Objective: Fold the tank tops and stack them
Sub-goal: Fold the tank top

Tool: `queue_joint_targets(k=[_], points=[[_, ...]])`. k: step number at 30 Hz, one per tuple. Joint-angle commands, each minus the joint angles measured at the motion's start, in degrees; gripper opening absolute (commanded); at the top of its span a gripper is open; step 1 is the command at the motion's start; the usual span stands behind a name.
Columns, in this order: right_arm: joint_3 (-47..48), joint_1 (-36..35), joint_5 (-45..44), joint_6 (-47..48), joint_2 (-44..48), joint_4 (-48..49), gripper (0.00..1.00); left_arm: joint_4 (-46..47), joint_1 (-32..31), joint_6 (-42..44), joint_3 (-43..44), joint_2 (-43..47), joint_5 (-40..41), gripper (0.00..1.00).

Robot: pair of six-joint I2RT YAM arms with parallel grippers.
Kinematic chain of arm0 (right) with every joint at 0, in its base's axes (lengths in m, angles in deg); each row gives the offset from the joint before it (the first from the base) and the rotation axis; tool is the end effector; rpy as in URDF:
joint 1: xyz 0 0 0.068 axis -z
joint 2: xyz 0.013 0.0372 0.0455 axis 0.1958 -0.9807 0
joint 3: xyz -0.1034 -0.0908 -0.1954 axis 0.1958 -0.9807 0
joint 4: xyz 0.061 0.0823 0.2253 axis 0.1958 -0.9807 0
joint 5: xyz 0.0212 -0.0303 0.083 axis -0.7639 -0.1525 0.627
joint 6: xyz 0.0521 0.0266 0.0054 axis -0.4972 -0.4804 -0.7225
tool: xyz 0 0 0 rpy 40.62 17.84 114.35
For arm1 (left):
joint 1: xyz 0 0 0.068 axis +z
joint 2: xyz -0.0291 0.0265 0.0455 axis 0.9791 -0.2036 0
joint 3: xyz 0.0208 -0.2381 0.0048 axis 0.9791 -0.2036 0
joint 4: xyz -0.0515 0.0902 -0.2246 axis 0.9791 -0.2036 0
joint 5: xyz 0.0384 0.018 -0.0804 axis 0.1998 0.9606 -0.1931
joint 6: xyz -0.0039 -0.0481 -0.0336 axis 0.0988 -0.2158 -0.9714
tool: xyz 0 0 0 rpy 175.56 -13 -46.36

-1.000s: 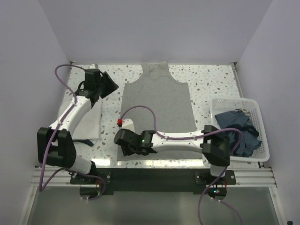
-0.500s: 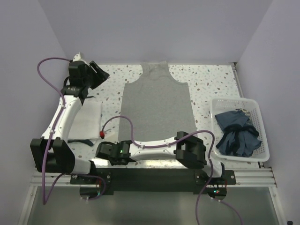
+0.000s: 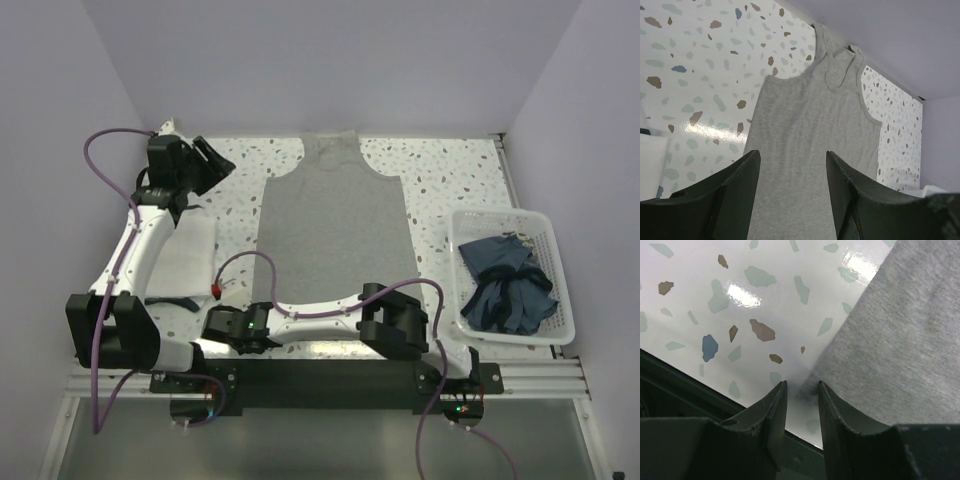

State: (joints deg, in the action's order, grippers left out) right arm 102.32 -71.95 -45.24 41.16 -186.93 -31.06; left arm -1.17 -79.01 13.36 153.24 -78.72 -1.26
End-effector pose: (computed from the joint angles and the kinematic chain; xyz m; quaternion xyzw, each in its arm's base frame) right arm 0.0687 0.4370 0.1366 -0.2513 0.9227 0.1143 0.2692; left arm 0.3197 -0.0112 0.2999 -0.2521 0.8163 -0.2476 0.4569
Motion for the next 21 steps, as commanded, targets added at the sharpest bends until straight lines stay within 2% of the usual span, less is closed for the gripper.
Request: queue_joint_targets(k=[1, 3, 5, 6, 10, 17, 21], points=[[2.13, -0.17, -1.23, 0.07, -0.65, -1.94, 0.35, 3.09, 0.58, 0.83, -0.55, -0.49, -1.47, 0.6], [1.17, -0.17, -1.06, -0.2, -0.3, -2.55, 0.34, 3.44, 0.58, 0.83, -0.81, -1.11, -1.47, 0.6], [-0.33, -0.17, -0.27, -0.2, 1.36, -1.59, 0.28, 4.31, 0.58, 0.74, -1.07, -1.73, -1.47, 0.6], [-1.73, -0.17, -0.01, -0.2, 2.07, -1.42, 0.17, 4.49, 0.58, 0.65, -1.16, -1.99, -1.64, 0.6], [-6.04, -0.17, 1.05, -0.02, 6.89, -0.45, 0.0, 6.33, 0.58, 0.04, -2.74, -4.1, -2.52, 0.61], [-16.76, 0.01, 7.2, 1.47, 17.1, 4.03, 0.0, 10.9, -1.17, -1.46, -8.8, -7.79, -2.88, 0.59], [-25.8, 0.62, 13.61, 0.25, 24.04, 9.48, 0.0, 12.58, -5.65, -1.98, -7.94, -13.66, -0.24, 0.59]])
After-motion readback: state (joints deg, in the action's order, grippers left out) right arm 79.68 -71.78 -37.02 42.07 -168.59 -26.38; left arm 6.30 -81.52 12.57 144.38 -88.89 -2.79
